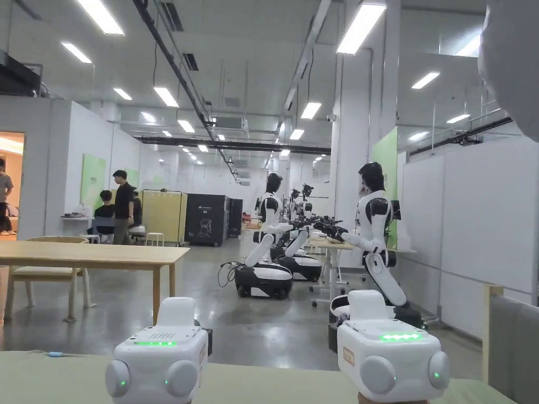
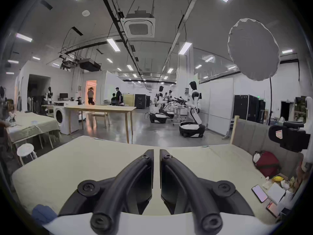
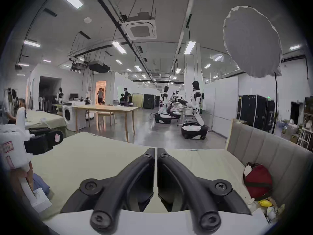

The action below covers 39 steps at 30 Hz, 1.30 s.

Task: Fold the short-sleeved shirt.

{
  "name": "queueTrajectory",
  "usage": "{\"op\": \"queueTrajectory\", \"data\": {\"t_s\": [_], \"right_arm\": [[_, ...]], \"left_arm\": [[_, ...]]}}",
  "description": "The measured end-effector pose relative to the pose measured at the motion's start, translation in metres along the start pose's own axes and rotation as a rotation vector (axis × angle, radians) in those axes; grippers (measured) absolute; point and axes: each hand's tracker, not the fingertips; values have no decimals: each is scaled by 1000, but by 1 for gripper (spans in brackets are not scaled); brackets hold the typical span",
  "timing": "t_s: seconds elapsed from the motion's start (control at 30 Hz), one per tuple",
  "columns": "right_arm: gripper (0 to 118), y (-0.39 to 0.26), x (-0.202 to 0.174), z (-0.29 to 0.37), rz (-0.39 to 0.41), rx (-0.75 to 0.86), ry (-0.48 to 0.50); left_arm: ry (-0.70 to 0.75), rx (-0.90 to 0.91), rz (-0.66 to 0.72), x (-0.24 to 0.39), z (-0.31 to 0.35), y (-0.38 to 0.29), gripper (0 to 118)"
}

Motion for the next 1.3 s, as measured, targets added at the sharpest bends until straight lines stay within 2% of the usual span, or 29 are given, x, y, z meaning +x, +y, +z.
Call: {"op": "queueTrajectory", "data": {"t_s": [0.13, 0.23, 0.3, 0.33, 0.4, 0.43, 0.47, 0.5, 0.57, 0.77, 0.83, 0.87, 0.9, 0.97, 1.07, 1.13, 1.23, 1.3], "right_arm": [[5, -6, 2, -6, 2, -2, 18], [6, -3, 7, -7, -30, 1, 2], [12, -1, 9, -6, -32, 14, -13], [18, 0, 11, -6, -34, 17, -14], [52, 2, 12, -2, -31, 21, 2], [79, 2, 12, -2, -29, 19, 14], [113, 3, 12, -2, -29, 11, 26], [118, 3, 11, -1, -28, 4, 35], [118, 5, 8, 6, -30, 57, 40], [118, 21, -6, 8, 9, 28, -42], [118, 26, -12, 15, 51, 19, -67], [118, 28, -13, 17, 93, 20, -51], [118, 24, -15, 16, 99, 34, -44], [118, 25, -16, 19, 79, 47, -46], [118, 24, -12, 21, -15, 53, -17], [118, 24, -9, 23, -38, 70, -12], [118, 23, -8, 25, -63, 76, -43], [118, 23, -11, 23, -45, 31, -129]], "left_arm": [[5, 9, 1, -5, 0, 7, 6], [17, 41, -50, 0, 4, 13, 6], [19, 59, -77, 1, 6, 15, 12], [14, 57, -74, 1, 8, 15, 26], [-4, 39, -59, 1, 7, 14, 89], [-8, 21, -48, 0, 4, 13, 112], [-15, 13, -42, 0, 4, 12, 118], [-24, 17, -45, 0, 8, 8, 118], [-22, 31, -61, 1, 9, 9, 118], [-5, 25, -114, 1, 11, 13, 118], [-8, 31, -97, -3, 12, 17, 118], [-8, 32, -91, -3, 13, 18, 118], [-8, 34, -82, -3, 13, 20, 118], [-20, 34, -73, -6, 14, 21, 118], [-21, 32, -81, -3, 15, 22, 118], [-18, 28, -92, -4, 15, 20, 118], [-16, 28, -100, -5, 14, 18, 118], [-16, 25, -100, -5, 14, 18, 118]]}}
